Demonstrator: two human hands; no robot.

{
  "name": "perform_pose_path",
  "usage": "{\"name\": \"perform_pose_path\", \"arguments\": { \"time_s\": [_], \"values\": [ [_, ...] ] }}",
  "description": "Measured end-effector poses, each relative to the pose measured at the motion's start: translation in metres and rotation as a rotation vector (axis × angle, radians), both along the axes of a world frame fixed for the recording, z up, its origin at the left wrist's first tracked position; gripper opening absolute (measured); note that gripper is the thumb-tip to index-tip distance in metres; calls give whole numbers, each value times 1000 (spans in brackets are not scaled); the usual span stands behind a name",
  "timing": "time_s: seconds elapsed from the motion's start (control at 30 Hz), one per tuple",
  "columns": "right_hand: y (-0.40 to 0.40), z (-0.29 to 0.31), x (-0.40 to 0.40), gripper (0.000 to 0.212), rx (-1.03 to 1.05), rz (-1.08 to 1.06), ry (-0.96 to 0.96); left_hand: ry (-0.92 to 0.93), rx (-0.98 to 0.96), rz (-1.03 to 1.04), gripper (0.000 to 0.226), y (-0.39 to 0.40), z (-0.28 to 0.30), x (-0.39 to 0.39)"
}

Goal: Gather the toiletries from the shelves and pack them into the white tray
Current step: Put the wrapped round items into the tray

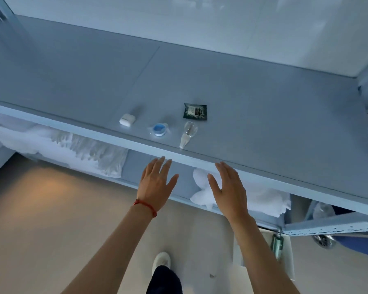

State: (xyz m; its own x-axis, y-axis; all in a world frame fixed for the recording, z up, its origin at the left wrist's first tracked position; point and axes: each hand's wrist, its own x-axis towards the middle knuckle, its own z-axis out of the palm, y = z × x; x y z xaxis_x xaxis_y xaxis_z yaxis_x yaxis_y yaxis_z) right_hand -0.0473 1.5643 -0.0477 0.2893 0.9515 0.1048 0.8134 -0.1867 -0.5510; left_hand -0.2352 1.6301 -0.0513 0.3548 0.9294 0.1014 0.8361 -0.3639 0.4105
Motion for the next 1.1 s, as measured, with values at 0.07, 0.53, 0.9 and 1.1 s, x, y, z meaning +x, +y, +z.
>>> {"name": "perform_pose_path", "arguments": {
  "time_s": [0.07,0.53,0.9,1.1],
  "values": [
    [26,0,-12,43,14,-1,-7,17,26,-24,60,33,1,-12],
    [167,-10,-27,49,-26,-29,-7,-65,0,-75,40,165,-23,-11],
    [163,-22,-10,45,41,-45,43,-133,33,-196,40,160,-36,12],
    [132,-24,29,47,37,-109,34,-193,34,-277,43,139,-34,52]
  ]
}}
